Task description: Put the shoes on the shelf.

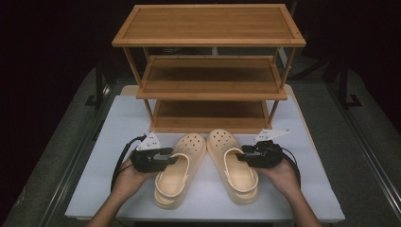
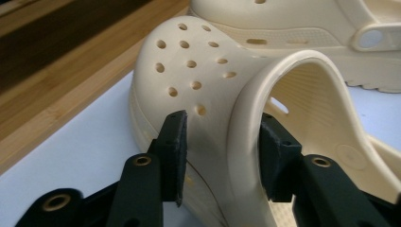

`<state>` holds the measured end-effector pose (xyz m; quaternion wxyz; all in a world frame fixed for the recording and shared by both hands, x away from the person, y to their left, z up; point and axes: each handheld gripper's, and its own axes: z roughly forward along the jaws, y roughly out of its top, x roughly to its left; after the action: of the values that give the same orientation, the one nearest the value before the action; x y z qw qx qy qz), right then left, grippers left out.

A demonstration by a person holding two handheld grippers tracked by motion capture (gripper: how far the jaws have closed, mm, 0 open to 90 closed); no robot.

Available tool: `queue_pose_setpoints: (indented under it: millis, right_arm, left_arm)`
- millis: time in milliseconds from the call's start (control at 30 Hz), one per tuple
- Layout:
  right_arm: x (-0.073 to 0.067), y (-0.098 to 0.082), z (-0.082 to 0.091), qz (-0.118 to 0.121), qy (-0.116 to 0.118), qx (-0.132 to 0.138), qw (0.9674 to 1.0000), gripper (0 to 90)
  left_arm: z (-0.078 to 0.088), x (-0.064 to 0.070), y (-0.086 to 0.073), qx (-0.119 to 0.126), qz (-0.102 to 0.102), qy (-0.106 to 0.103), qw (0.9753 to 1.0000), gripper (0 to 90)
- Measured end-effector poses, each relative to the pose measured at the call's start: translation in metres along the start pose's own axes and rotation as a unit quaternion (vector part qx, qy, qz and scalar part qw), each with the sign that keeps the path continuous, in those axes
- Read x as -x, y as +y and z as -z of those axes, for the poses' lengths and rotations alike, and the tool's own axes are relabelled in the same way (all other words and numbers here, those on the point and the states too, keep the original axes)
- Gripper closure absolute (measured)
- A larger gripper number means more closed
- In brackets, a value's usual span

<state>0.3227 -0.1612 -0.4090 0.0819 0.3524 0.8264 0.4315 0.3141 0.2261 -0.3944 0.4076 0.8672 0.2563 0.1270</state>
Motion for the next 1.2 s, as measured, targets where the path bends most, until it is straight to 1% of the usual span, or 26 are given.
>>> queue_pose_setpoints:
  millis: [67,100,200,300,367,433,500,600,667,733,767,900,1000,1100,1200]
  right_arm:
    - [0.0,0.0,0.0,0.001,0.0,0.001,1.0,58.5]
    - [-0.001,0.0,0.0,0.004,-0.002,0.001,1.0,59.0]
    - [-0.001,0.0,0.002,0.004,-0.006,0.004,1.0,62.7]
    - [-0.003,0.001,0.004,0.011,-0.02,0.005,0.9997,66.9]
    - [-0.004,0.002,0.005,0.012,-0.026,0.007,0.9995,68.9]
    - [-0.005,0.002,0.006,0.013,-0.034,0.009,0.9993,71.3]
    - [-0.005,0.003,0.008,0.017,-0.045,0.011,0.9988,74.1]
    - [-0.005,0.004,0.012,0.021,-0.065,0.015,0.9975,78.0]
    - [-0.004,0.004,0.014,0.021,-0.074,0.017,0.9969,80.1]
    - [-0.003,0.004,0.017,0.017,-0.083,0.02,0.9962,81.9]
    - [-0.001,0.004,0.018,0.018,-0.085,0.021,0.996,82.7]
    - [0.002,0.006,0.027,0.016,-0.09,0.031,0.9953,83.2]
    - [0.004,0.009,0.032,0.017,-0.091,0.041,0.9949,83.5]
    - [0.007,0.014,0.034,0.019,-0.097,0.047,0.994,83.4]
    - [0.013,0.019,0.034,0.02,-0.106,0.051,0.9929,83.4]
  left_arm:
    - [0.002,0.0,0.001,-0.005,-0.005,0.008,0.9999,64.4]
    - [0.002,0.001,0.001,-0.005,-0.003,0.014,0.9999,66.1]
    - [0.004,0.005,0.004,-0.014,-0.012,0.032,0.9993,70.9]
    - [0.005,0.007,0.005,-0.018,-0.017,0.044,0.9987,73.5]
    - [0.005,0.008,0.007,-0.018,-0.016,0.053,0.9983,75.2]
    - [0.007,0.008,0.007,-0.017,-0.019,0.063,0.9977,77.3]
    - [0.008,0.007,0.008,-0.016,-0.018,0.071,0.9972,78.4]
    - [0.011,0.003,0.009,-0.015,-0.016,0.076,0.9968,80.0]
    - [0.012,0.001,0.01,-0.014,-0.012,0.078,0.9968,81.4]
    - [0.013,0.0,0.013,-0.014,-0.01,0.079,0.9967,82.6]
    - [0.014,-0.001,0.015,-0.014,-0.01,0.08,0.9967,83.1]
    - [0.017,-0.005,0.021,-0.003,-0.004,0.076,0.9971,83.3]
    - [0.019,-0.008,0.027,0.001,-0.005,0.078,0.9969,83.3]
    - [0.019,-0.013,0.034,0.004,-0.01,0.087,0.9961,83.3]
    - [0.019,-0.021,0.039,0.01,-0.012,0.097,0.9952,83.3]
